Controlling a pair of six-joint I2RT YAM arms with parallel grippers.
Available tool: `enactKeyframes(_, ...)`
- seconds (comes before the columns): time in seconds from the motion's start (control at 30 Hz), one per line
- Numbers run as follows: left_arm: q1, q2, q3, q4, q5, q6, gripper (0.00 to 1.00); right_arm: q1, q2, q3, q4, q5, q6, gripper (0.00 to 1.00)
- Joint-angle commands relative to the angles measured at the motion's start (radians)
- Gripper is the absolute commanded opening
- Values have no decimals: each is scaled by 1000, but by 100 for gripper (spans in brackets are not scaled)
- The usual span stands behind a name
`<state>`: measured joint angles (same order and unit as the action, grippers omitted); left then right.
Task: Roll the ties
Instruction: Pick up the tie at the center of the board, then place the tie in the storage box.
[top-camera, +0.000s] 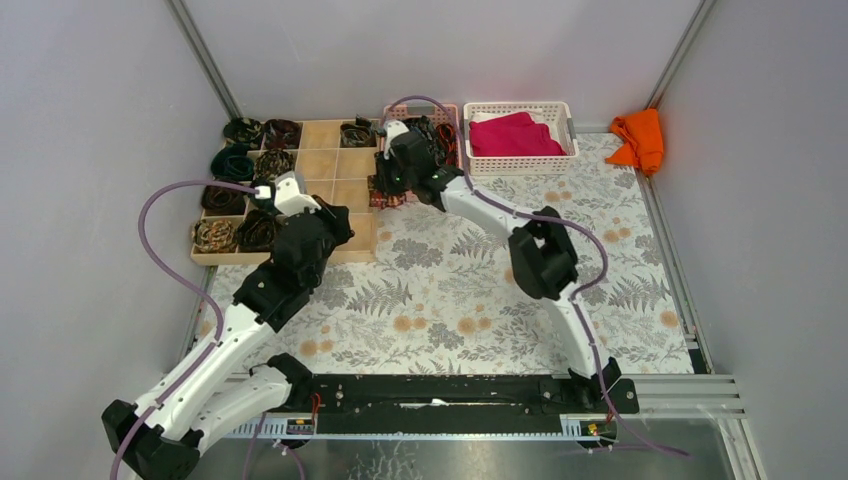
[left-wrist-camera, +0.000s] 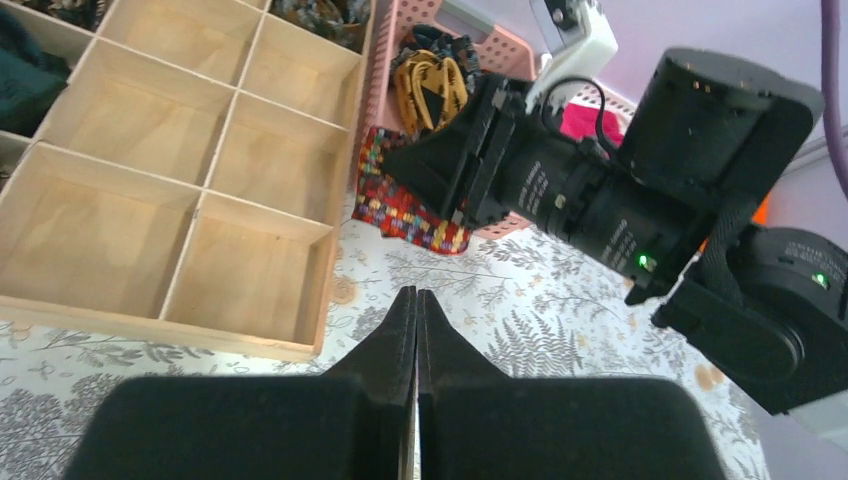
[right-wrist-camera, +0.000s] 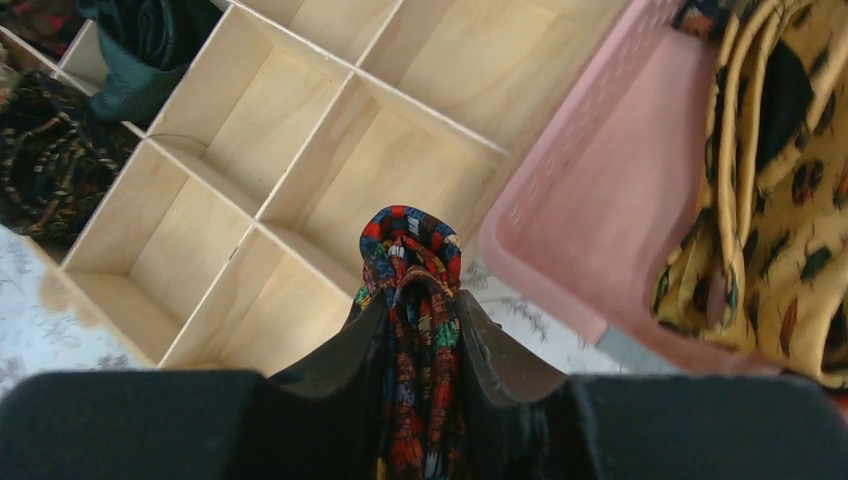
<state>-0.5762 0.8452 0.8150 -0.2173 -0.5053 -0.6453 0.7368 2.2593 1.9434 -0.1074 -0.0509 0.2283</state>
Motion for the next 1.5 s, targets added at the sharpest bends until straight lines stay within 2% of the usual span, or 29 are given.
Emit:
enactKeyframes(0.0,1,-15,-40,-27,-58,18,0,42,122,220,-15,74,-132,0)
enactKeyframes(0.1,2,-15,-53,-32,-72,19,0,53,186,289,31,106,-181,0)
enactKeyframes(0.43,1,-44,-92,-27,-112,32,0,88,307,339,297,162,-317,0)
enactKeyframes(0.6,1,-44,-111,-20,-116,25,0,92,442,505,334,187,-366,0)
enactKeyframes(0.8,1,-13,-115,-8,-134,38,0,91,538,570,460,210,-409,0)
enactKeyframes(1.17,1,40,-116,6,-150,48,0,91,608,492,642,263,-403,0)
enactKeyframes(1.23,1,36,-121,8,-151,51,0,94,601,482,638,257,-406,0)
enactKeyframes(1.3,1,32,-125,11,-151,51,0,96,612,542,543,242,-393,0)
enactKeyframes(1.47,1,22,-131,11,-145,52,0,98,550,505,362,222,-347,0)
